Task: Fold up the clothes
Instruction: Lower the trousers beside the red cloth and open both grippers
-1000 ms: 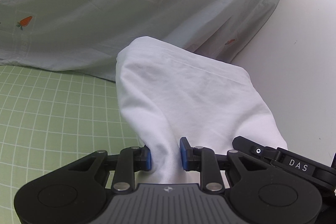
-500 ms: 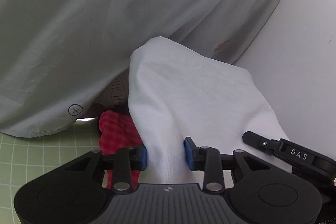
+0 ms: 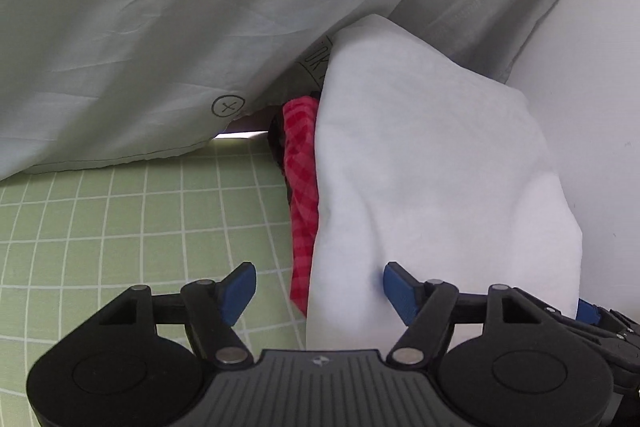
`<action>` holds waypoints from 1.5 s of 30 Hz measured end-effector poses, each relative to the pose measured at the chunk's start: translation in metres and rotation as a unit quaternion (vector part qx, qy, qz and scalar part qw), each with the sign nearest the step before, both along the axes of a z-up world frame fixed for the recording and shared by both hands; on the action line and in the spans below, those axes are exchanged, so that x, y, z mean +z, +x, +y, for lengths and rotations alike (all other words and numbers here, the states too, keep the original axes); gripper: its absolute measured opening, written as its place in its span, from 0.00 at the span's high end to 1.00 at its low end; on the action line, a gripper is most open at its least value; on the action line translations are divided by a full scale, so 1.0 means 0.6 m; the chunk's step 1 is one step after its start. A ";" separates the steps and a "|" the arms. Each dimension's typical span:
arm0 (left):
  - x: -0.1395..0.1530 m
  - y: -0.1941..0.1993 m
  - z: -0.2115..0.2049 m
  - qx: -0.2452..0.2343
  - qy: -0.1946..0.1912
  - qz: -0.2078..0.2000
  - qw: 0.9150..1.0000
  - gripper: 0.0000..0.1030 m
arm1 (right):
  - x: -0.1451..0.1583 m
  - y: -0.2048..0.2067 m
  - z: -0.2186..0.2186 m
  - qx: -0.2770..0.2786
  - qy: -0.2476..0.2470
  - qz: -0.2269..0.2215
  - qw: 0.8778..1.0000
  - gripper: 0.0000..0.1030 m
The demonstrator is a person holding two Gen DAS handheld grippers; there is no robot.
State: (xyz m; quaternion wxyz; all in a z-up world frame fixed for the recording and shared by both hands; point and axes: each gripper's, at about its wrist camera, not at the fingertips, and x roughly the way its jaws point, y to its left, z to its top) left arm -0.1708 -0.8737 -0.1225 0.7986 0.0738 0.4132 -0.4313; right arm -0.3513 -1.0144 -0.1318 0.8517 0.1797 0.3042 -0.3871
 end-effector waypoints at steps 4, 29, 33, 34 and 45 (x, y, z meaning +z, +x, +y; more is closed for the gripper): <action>0.016 -0.042 0.040 -0.008 0.011 0.000 1.000 0.30 | 0.003 -0.038 0.041 -0.004 0.031 0.017 0.999 0.20; 0.141 -0.299 0.346 -0.027 -0.057 -0.083 0.995 0.00 | 0.151 -0.279 0.402 -0.028 -0.020 -0.048 0.998 0.00; 0.139 -0.315 0.369 -0.033 -0.051 -0.085 0.994 0.00 | 0.149 -0.298 0.428 -0.026 -0.018 -0.045 0.998 0.00; 0.139 -0.318 0.374 -0.033 -0.052 -0.087 0.994 0.00 | 0.150 -0.301 0.432 -0.026 -0.019 -0.046 0.998 0.00; 0.144 -0.331 0.395 -0.036 -0.054 -0.099 0.993 0.00 | 0.157 -0.316 0.450 -0.036 -0.025 -0.055 0.998 0.00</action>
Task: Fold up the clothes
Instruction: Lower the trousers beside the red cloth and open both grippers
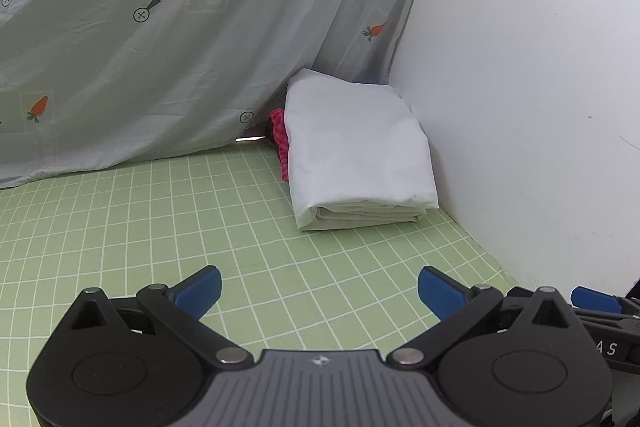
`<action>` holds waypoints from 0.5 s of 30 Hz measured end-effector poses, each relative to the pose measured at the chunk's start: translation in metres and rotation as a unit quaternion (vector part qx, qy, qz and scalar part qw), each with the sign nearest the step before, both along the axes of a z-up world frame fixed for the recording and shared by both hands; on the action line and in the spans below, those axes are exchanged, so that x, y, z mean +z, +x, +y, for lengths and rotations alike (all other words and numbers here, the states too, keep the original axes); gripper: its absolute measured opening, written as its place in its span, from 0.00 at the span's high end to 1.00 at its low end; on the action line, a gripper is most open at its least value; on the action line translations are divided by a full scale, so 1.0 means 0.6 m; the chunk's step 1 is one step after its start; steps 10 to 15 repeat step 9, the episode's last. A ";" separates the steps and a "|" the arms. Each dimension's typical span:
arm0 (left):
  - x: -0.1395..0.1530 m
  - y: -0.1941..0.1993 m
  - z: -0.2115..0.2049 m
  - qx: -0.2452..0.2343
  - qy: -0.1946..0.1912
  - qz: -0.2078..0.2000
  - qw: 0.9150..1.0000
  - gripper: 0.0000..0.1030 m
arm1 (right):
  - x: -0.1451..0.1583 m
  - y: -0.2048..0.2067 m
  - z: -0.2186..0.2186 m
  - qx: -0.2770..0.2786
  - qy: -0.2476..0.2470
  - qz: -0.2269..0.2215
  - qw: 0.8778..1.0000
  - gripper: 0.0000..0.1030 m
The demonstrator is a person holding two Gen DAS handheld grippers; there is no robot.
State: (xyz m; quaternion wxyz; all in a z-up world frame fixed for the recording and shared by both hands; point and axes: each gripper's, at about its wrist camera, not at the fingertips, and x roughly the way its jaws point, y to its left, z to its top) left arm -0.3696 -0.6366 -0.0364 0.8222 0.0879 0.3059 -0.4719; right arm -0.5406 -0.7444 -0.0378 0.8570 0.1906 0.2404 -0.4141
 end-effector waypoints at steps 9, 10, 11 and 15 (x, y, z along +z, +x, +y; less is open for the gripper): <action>0.003 0.001 -0.001 -0.003 0.000 -0.007 1.000 0.00 | 0.001 0.002 0.000 -0.003 -0.006 -0.004 1.000 0.00; 0.003 0.001 -0.001 -0.003 0.000 -0.007 1.000 0.00 | 0.001 0.002 0.000 -0.003 -0.006 -0.004 1.000 0.00; 0.003 0.001 -0.001 -0.003 0.000 -0.007 1.000 0.00 | 0.001 0.002 0.000 -0.003 -0.006 -0.004 1.000 0.00; 0.003 0.001 -0.001 -0.003 0.000 -0.007 1.000 0.00 | 0.001 0.002 0.000 -0.003 -0.006 -0.004 1.000 0.00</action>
